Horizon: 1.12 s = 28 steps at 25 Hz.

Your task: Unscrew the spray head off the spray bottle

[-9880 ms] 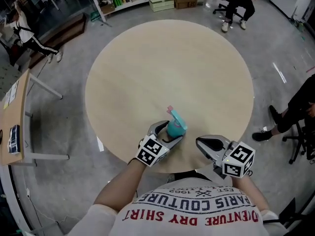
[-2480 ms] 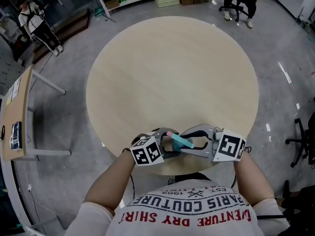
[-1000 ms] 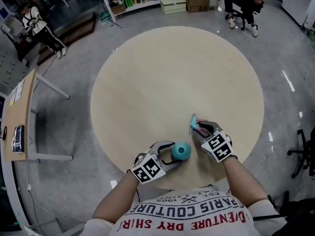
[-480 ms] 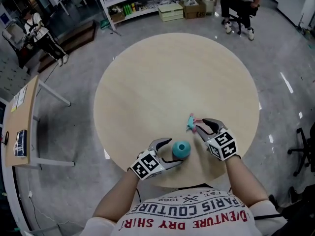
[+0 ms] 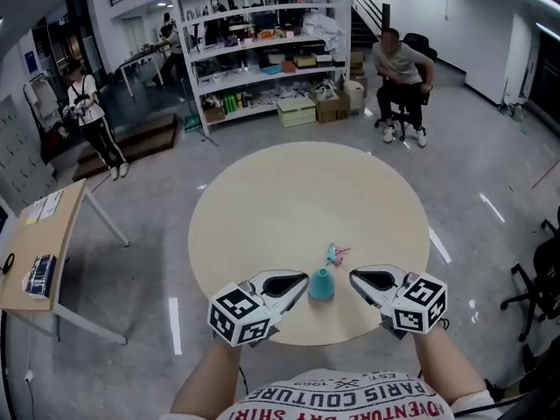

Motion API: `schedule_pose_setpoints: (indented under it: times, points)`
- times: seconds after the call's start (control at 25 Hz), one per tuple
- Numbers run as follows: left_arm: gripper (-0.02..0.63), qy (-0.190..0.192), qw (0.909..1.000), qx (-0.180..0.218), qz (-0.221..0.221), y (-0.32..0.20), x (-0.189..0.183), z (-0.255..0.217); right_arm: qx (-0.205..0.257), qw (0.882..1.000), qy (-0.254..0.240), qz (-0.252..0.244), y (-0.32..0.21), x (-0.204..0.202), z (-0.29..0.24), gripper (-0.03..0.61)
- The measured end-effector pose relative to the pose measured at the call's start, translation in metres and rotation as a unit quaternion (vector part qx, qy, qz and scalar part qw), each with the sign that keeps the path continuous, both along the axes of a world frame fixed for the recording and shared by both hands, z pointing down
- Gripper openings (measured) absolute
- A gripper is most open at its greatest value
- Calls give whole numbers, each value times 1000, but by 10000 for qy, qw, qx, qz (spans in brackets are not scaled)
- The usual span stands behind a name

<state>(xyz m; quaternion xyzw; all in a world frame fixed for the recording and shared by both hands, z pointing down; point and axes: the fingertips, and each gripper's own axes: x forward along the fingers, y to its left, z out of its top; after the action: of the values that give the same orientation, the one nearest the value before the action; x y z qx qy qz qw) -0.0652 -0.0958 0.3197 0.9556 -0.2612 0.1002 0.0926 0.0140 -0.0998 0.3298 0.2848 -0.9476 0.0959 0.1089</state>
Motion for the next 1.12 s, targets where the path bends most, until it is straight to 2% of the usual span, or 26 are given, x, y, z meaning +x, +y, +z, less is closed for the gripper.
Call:
schedule_pose_setpoints:
  times: [0.16,0.28,0.36,0.44,0.56,0.76,0.92,1.12]
  points:
    - [2,-118,9998,-133,46,67,2,-2,-245,9980,-214,-544,61,-18,-15,-3]
    - [2,-130,9996,-253,-43,115,6,11,-344,9955,-284,-838,111,-24,-4,-4]
    - [2,-13,9994,-321,-110,148,17,18,-337,9956,-385,-790,145,-16,2,-3]
    - [2,7,9994,-317,-132,188,34,20,-216,9974,-443,-528,181,-1,4,-5]
    - [2,-220,9993,-241,-158,267,64,21,-83,9985,-389,-388,263,25,5,-3]
    - [2,-385,9988,-278,-70,385,121,9,-174,9985,-318,-411,396,77,6,-3]
    - [2,-379,9991,-196,24,456,145,-10,-266,9978,-476,-384,460,101,-4,-3]
    - [2,-275,9994,-191,-52,514,149,-20,-124,9975,-387,-584,517,100,-17,-5]
